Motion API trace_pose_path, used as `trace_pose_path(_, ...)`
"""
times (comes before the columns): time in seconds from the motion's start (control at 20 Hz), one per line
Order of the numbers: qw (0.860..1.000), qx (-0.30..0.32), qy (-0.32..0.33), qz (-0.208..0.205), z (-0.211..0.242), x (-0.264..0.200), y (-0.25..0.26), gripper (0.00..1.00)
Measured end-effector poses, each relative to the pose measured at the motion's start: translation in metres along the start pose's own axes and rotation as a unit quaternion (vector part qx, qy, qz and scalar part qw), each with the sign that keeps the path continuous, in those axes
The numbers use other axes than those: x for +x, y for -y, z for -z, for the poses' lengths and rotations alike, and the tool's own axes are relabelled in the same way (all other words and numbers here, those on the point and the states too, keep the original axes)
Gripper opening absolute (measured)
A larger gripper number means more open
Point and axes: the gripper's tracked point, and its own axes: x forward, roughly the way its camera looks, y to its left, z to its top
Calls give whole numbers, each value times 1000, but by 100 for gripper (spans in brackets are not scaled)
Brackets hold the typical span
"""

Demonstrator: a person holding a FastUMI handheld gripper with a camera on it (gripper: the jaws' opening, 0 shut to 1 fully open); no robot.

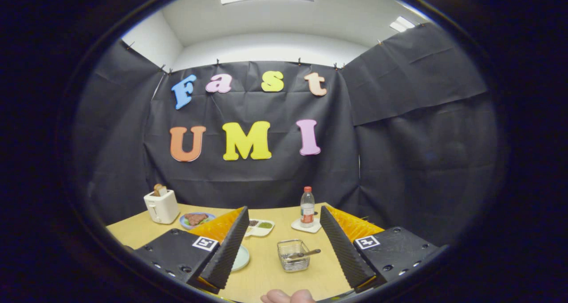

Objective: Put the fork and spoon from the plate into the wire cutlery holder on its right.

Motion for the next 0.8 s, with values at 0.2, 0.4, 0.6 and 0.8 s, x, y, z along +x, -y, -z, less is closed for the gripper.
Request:
trace_pose_path(0.2,1000,-7,3,-15,2,-7,-30,96)
trace_pose_path(0.4,1000,-8,3,-23,7,-11,-45,96)
trace_pose_path(0.6,1000,-7,4,-19,0,-11,-44,96)
trace_pose_path(0.8,1000,4,0,-14,0,-12,-43,96)
